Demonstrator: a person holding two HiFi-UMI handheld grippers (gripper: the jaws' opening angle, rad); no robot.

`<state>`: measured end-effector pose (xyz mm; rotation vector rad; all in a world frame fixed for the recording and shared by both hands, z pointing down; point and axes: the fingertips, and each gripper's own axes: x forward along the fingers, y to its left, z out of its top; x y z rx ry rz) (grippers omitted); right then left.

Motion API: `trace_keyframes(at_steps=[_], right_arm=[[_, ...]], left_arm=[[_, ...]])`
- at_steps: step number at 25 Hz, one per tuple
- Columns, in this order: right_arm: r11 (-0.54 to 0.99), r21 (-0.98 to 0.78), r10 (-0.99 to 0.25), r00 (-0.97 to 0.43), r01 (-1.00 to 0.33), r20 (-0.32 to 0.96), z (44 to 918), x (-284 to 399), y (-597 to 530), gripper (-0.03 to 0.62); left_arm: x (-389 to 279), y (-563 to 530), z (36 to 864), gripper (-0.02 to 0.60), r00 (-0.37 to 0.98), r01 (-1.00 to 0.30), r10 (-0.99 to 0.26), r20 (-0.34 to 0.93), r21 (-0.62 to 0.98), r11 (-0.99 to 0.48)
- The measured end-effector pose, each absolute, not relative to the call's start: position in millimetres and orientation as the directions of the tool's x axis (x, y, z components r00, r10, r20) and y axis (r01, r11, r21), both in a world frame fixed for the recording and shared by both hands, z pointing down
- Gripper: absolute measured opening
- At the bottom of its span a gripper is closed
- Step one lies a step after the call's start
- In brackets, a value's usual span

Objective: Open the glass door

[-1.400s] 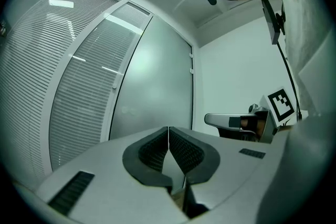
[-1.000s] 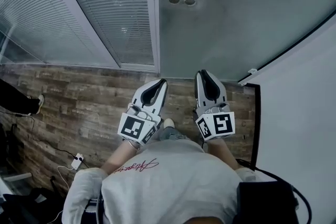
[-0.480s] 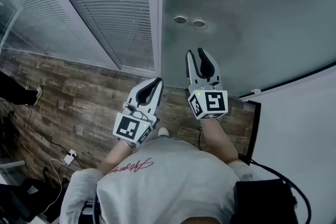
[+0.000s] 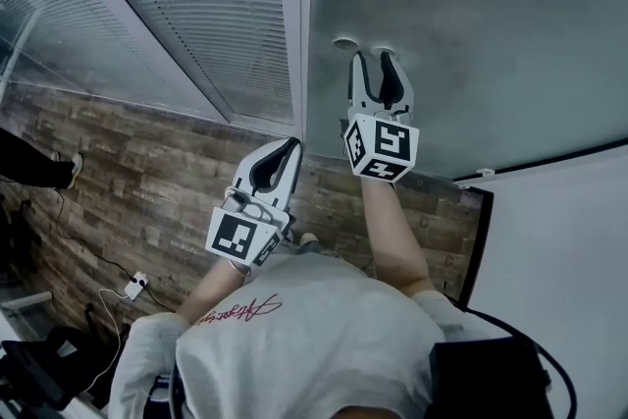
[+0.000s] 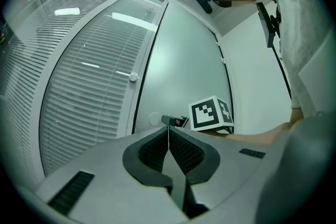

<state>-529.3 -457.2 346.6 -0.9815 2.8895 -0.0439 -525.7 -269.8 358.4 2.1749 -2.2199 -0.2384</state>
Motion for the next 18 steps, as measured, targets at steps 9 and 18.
trace_keyframes(at_steps=[9, 18], right_arm=[[0.756, -0.011, -0.654, -0.753, -0.655, -0.070, 354, -557, -469, 0.169], [0.704, 0.019, -0.708, -0.703, -0.710, -0.067, 348, -562, -479, 0.169]], left_arm=[[-549, -276, 359, 0.018, 0.010, -0.991, -0.998, -0.062, 0.135, -0.018], [-556, -274, 358, 0.018, 0.051, -0.989, -0.996, -0.067, 0.136, -0.060]])
